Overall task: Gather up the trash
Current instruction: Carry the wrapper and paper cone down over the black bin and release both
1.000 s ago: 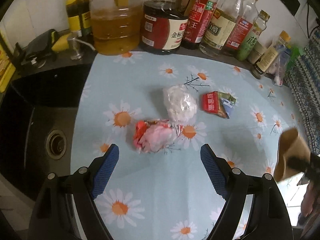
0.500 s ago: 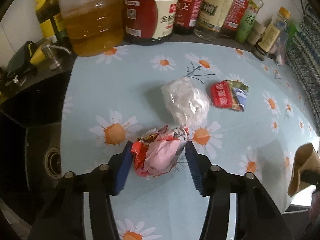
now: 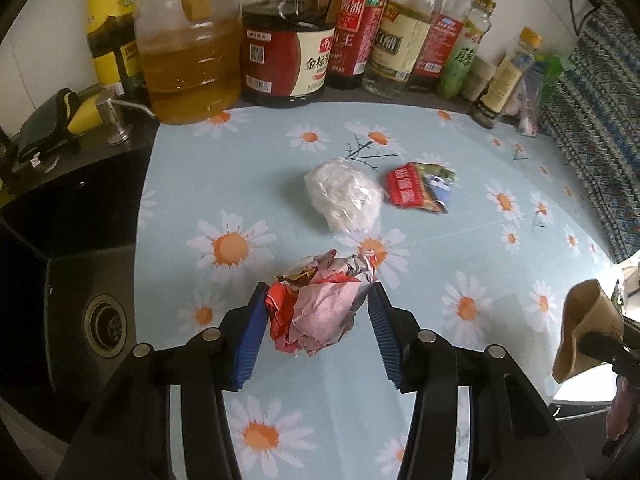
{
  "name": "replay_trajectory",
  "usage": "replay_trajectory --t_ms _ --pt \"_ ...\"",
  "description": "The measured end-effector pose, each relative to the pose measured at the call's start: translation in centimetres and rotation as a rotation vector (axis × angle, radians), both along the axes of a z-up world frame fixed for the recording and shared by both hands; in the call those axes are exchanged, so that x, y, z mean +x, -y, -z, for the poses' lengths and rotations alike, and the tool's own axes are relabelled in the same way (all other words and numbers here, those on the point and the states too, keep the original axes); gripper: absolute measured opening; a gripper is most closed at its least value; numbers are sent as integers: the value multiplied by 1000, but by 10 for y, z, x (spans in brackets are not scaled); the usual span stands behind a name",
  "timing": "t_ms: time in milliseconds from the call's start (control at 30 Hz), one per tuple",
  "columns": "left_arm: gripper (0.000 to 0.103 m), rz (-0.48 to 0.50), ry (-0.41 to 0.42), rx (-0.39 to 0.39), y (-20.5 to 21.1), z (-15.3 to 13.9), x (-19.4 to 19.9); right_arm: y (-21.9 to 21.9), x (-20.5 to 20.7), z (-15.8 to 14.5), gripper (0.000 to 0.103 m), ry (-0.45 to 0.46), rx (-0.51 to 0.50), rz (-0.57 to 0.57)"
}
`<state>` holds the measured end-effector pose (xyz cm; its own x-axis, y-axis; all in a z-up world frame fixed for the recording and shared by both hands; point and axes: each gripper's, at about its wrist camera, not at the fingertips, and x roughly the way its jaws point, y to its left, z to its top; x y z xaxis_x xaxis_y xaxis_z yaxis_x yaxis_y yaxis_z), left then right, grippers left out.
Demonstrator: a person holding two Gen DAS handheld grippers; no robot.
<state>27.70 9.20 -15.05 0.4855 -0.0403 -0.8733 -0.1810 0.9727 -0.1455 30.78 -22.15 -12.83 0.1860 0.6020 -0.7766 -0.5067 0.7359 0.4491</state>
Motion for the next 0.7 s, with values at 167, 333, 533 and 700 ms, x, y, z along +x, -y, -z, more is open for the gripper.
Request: replay_trajectory --t_ms 167,333,533,700 --pt "48 -9 33 -29 9 -11 -37 2 -14 -5 54 10 -1 3" --pt "48 12 45 -71 21 -19 -71 -6 -36 -6 54 24 -22 -2" --pt "48 23 49 -95 33 -21 -118 -13 -61 -9 54 28 -24 -14" --pt "48 14 77 -130 44 -23 -160 -20 -88 -2 54 14 -48 -40"
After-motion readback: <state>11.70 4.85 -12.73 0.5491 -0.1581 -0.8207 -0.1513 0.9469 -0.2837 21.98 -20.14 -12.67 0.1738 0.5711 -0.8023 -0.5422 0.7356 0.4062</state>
